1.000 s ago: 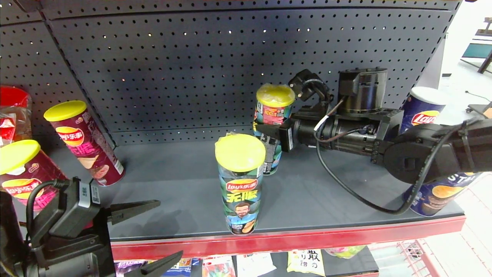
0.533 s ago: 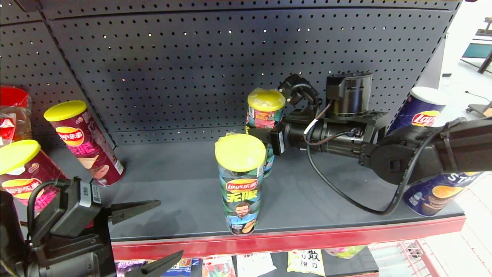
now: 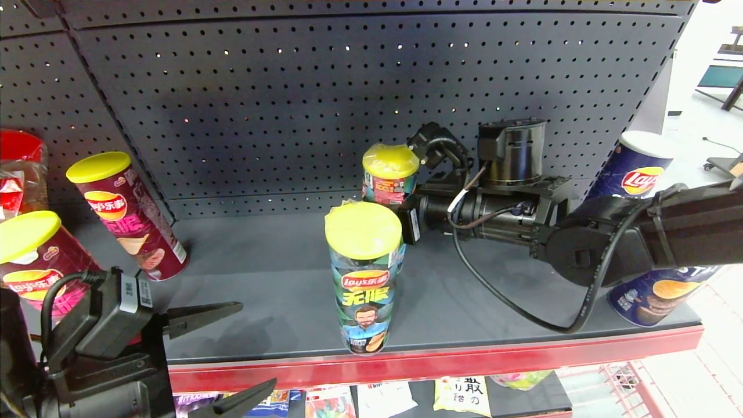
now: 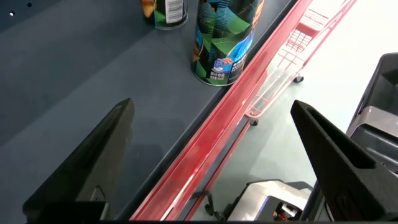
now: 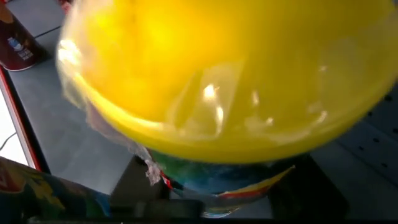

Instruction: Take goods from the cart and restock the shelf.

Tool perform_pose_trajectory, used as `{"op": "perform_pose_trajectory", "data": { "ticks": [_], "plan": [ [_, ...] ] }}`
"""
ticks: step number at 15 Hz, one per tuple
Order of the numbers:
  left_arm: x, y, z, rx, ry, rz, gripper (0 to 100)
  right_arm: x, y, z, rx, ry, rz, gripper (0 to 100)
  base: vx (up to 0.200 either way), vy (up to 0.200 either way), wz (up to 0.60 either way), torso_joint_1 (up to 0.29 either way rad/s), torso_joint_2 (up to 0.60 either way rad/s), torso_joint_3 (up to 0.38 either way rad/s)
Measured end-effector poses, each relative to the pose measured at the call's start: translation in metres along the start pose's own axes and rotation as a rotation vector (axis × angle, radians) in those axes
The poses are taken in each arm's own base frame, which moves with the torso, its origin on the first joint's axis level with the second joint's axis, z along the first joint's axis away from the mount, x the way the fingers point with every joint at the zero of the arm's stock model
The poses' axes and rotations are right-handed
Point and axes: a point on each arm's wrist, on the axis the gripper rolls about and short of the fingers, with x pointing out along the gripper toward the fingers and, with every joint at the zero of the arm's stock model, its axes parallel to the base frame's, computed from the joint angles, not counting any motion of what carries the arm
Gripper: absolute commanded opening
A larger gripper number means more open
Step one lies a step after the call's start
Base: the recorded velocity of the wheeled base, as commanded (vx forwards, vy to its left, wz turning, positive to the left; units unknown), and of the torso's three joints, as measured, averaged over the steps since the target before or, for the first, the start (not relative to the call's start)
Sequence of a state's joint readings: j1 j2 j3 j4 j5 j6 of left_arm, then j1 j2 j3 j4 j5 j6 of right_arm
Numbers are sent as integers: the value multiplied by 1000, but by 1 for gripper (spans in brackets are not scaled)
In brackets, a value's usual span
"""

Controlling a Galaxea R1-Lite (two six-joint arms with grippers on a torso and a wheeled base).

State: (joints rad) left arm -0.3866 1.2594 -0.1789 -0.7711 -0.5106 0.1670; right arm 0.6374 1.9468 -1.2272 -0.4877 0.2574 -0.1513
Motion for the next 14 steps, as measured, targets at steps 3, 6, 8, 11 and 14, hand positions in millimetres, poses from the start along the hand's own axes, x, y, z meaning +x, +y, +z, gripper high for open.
{"op": "perform_pose_trajectory", "data": {
  "ticks": [3, 6, 8, 11, 14],
  "plan": [
    [0, 0, 0, -1, 1, 0, 100, -1, 1, -2, 3, 6, -5, 100, 0, 0, 0, 0, 0, 0],
    [1, 1, -1, -7, 8, -1, 100, -8, 2, -1, 6, 15, -35, 100, 0, 0, 0, 0, 0, 0],
    [4, 2, -1, -18, 15, 3, 100, -20, 5, -4, 11, 31, -37, 100, 0, 0, 0, 0, 0, 0],
    [13, 9, 4, -24, 21, 23, 100, -49, 12, -10, 25, 62, -69, 100, 0, 0, 0, 0, 0, 0],
    [20, 15, 3, -35, 40, 30, 100, -81, 19, -17, 43, 84, -77, 100, 0, 0, 0, 0, 0, 0]
  ]
}}
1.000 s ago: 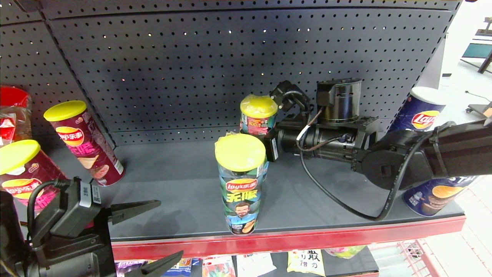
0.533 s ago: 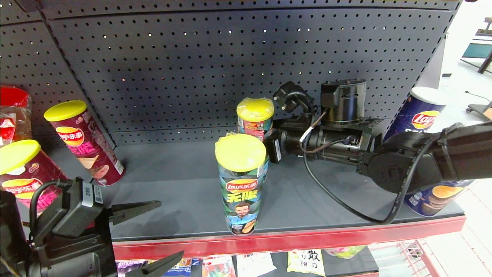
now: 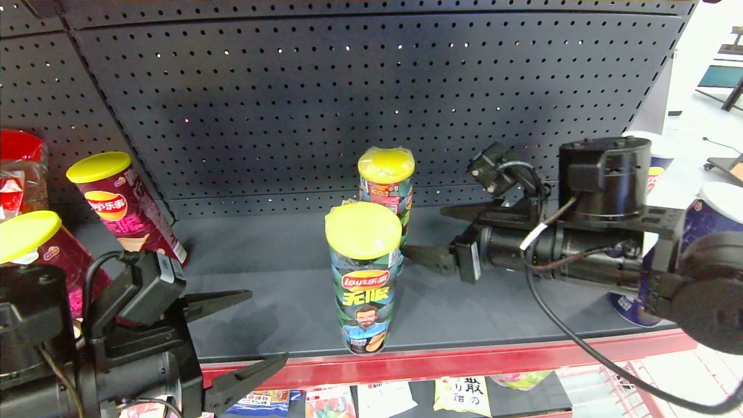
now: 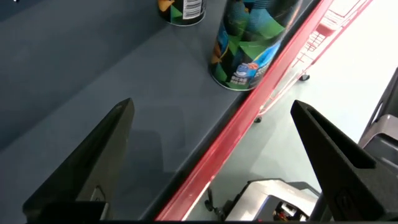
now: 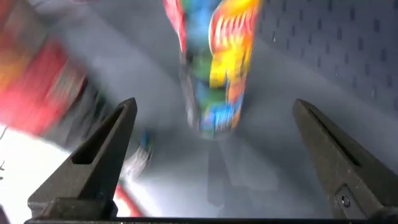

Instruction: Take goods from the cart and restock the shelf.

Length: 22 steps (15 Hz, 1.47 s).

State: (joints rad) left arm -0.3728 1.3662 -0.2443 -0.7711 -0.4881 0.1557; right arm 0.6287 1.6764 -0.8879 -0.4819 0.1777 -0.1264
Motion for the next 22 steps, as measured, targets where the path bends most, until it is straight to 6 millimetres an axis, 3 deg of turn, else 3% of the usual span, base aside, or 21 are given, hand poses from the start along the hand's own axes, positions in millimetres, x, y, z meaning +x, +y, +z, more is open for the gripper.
{"op": "perform_pose_trajectory", "data": {
  "ticks": [8, 13, 17, 19, 22],
  "plan": [
    [17, 9, -6, -24, 59, 12, 100, -99, 22, -36, 8, 48, -5, 100, 0, 0, 0, 0, 0, 0],
    [24, 11, -12, -42, 98, 4, 100, -179, 36, -59, 22, 74, -50, 100, 0, 0, 0, 0, 0, 0],
    [40, 20, -9, -44, 113, 28, 100, -240, 44, -80, 67, 41, -199, 100, 0, 0, 0, 0, 0, 0],
    [52, 23, -4, -24, 111, 33, 100, -257, 48, -86, 119, -12, -285, 100, 0, 0, 0, 0, 0, 0],
    [67, 20, -3, -16, 126, 0, 100, -268, 53, -88, 144, -64, -346, 100, 0, 0, 0, 0, 0, 0]
  ]
}}
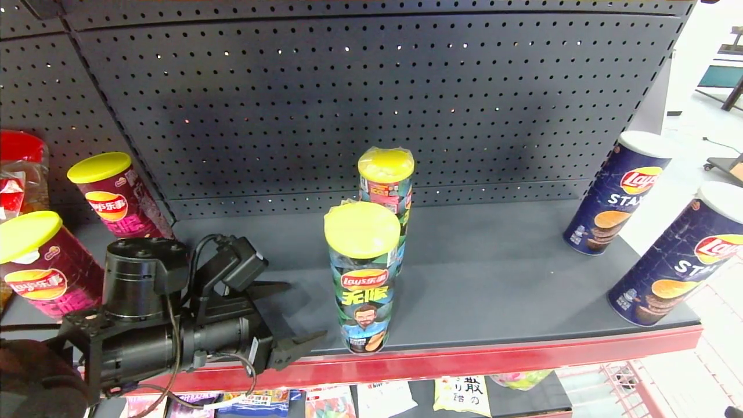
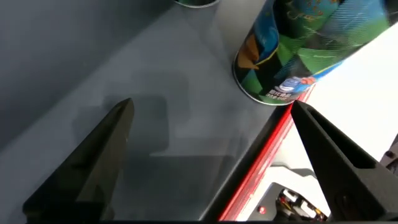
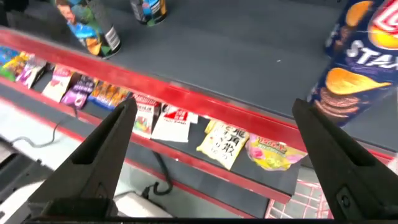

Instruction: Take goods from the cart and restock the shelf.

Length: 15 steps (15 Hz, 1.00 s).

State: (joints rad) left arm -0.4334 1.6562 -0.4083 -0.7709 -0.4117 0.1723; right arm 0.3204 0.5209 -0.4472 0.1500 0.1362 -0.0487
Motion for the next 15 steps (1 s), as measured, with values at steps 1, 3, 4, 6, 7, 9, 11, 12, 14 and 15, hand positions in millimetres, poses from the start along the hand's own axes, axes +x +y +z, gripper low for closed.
{"op": "perform_pose_trajectory", "data": {
  "ticks": [1, 3, 4, 6, 7, 9, 11, 12, 14, 15],
  "plan": [
    [3, 0, -1, -1, 7, -6, 100, -1, 0, 0, 1, -6, -5, 100, 0, 0, 0, 0, 0, 0],
    [8, 0, -2, -4, 18, -11, 100, -3, 0, 0, 2, -14, -8, 100, 0, 0, 0, 0, 0, 0],
    [9, 1, -3, -7, 24, -10, 100, -3, 0, -1, 2, -17, -10, 100, 0, 0, 0, 0, 0, 0],
    [12, 2, -4, -9, 29, -6, 100, -4, 0, -1, 2, -19, -11, 100, 0, 0, 0, 0, 0, 0],
    [13, 4, -3, -9, 30, 4, 100, -3, 0, -1, 3, -19, -11, 100, 0, 0, 0, 0, 0, 0],
    [17, 6, -1, -6, 27, 10, 100, -4, 0, -1, 12, -19, -12, 100, 0, 0, 0, 0, 0, 0],
    [23, 8, 3, -3, 20, 9, 100, -4, 0, -1, 20, -18, -18, 100, 0, 0, 0, 0, 0, 0],
    [25, 9, 4, -2, 19, 9, 100, -4, 0, -1, 21, -19, -19, 100, 0, 0, 0, 0, 0, 0],
    [29, 10, 4, -1, 20, 6, 100, -4, 0, -1, 21, -19, -19, 100, 0, 0, 0, 0, 0, 0],
    [31, 9, 4, -1, 23, 2, 100, -4, 0, -1, 21, -19, -20, 100, 0, 0, 0, 0, 0, 0]
  ]
}}
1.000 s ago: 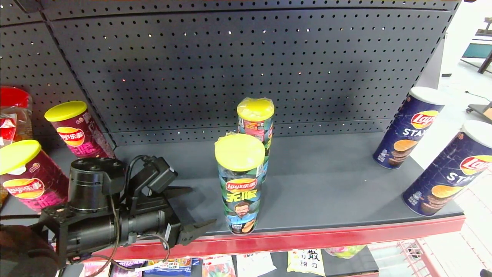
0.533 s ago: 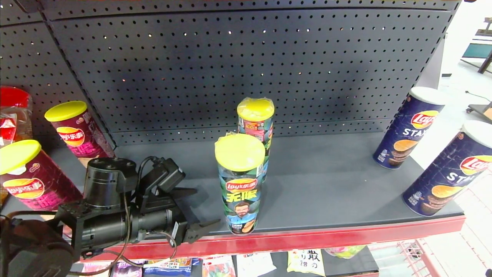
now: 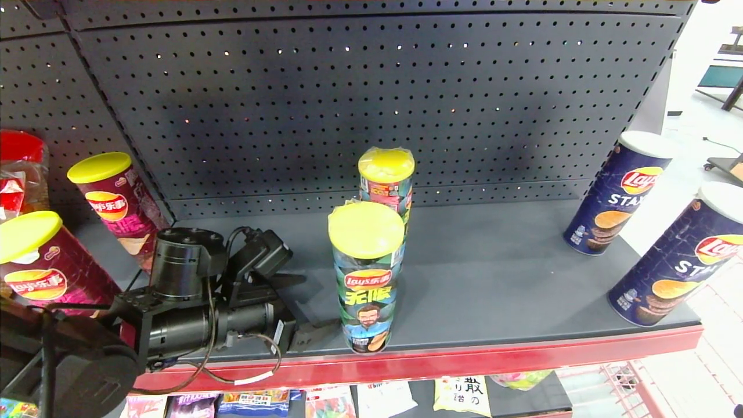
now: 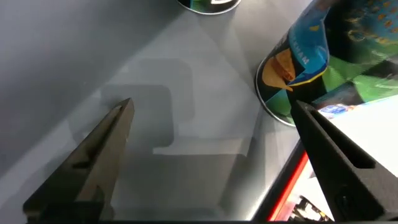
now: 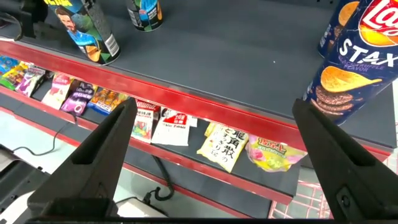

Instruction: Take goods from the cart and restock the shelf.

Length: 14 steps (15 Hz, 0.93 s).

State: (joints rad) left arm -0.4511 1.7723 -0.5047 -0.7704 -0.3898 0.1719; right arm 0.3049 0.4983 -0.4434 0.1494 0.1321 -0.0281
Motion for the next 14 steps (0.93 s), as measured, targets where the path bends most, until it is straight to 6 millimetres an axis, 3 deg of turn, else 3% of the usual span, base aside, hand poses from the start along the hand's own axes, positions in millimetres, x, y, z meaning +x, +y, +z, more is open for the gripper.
{"op": "perform_pose_trajectory", "data": {
  "ticks": [14],
  "plan": [
    [12, 2, 3, 6, -1, -9, 100, 0, 0, -2, 0, 6, 0, 100, 0, 0, 0, 0, 0, 0]
  ]
}}
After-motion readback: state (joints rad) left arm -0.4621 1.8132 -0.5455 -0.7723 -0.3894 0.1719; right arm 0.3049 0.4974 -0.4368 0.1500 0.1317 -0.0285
